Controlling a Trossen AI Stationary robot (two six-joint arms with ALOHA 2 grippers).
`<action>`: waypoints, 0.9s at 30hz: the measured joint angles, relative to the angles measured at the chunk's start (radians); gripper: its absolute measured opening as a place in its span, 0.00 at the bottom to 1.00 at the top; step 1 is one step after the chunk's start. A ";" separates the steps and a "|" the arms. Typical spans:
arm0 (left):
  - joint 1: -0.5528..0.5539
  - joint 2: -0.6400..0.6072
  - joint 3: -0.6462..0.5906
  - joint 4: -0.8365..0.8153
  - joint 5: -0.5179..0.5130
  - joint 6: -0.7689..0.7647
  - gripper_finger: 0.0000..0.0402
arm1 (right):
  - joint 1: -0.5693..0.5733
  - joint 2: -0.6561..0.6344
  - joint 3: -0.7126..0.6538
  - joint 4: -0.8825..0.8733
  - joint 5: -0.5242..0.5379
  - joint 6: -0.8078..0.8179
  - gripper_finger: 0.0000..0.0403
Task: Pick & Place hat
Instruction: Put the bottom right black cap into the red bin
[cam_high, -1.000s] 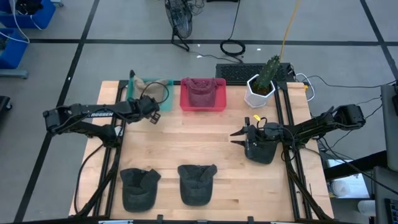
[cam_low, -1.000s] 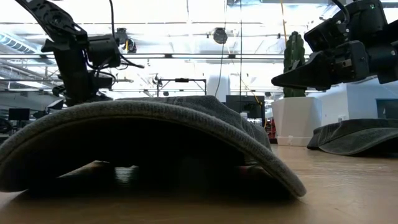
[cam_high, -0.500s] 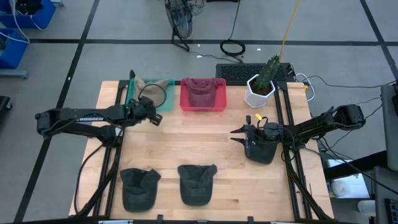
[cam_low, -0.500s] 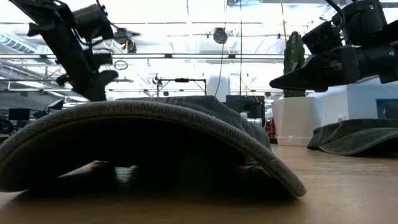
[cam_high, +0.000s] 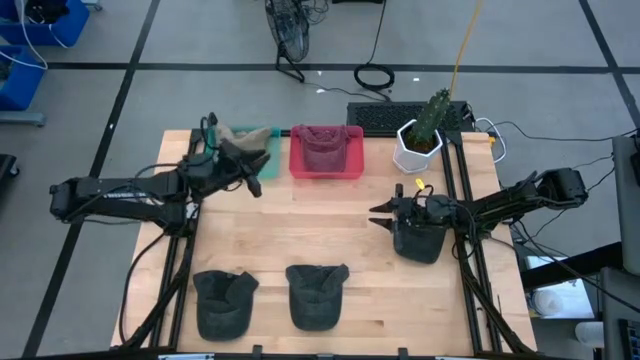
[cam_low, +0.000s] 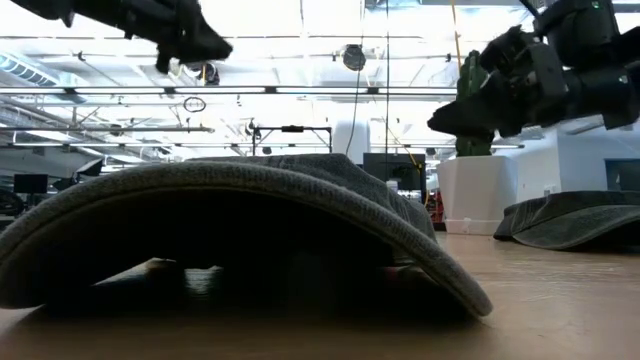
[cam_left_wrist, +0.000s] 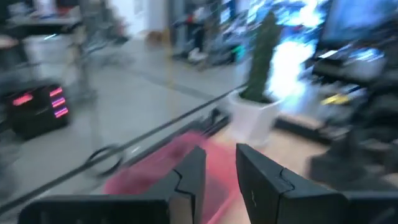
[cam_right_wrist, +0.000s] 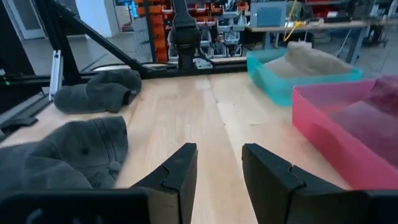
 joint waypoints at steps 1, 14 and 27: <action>0.003 0.000 0.000 0.023 0.042 0.002 0.23 | 0.004 0.000 0.014 -0.027 0.002 0.017 0.28; 0.044 0.027 -0.015 0.003 0.500 0.080 0.23 | 0.159 0.252 0.493 -0.484 0.026 -0.048 0.28; 0.043 0.012 -0.015 -0.032 0.468 0.055 0.23 | 0.362 0.606 0.846 -0.544 0.028 0.057 0.28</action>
